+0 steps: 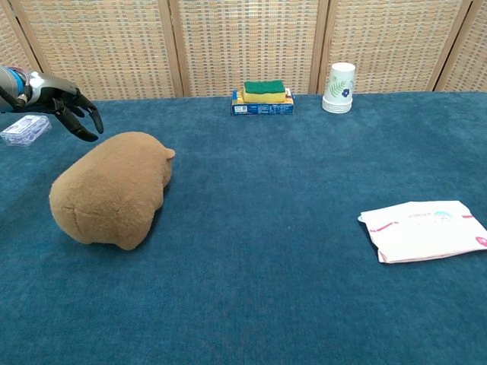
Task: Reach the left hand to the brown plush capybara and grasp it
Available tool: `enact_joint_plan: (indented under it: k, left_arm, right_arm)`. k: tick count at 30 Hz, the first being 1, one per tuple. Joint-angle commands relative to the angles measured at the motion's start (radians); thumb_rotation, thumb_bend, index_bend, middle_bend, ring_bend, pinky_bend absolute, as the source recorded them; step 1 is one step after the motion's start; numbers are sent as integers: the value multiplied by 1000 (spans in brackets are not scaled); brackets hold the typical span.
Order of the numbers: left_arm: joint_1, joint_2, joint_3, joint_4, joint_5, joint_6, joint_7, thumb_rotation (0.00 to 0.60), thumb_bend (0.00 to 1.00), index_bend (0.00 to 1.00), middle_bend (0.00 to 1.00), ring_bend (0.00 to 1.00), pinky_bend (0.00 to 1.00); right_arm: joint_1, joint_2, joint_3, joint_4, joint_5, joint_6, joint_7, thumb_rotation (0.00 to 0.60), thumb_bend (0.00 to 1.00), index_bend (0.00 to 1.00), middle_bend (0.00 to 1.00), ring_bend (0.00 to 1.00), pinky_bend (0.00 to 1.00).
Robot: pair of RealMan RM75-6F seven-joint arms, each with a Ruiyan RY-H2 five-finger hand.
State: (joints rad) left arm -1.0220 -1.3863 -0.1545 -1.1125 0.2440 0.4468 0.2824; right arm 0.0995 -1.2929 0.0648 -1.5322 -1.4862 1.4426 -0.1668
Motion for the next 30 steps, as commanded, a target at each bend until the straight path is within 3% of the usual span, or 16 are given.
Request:
enact_joint_plan:
  k: [1, 30]
  left_arm:
    - [-13, -14, 13, 20, 2, -13, -16, 600, 358, 462, 0, 0, 0]
    - [-49, -36, 64, 18, 70, -39, -155, 600, 357, 479, 0, 0, 0]
  right_arm:
    - [1, -1, 0, 0, 1, 0, 2, 600, 73, 50, 0, 0, 0]
    - [1, 7, -5, -10, -2, 6, 11, 600, 72, 55, 0, 0, 0]
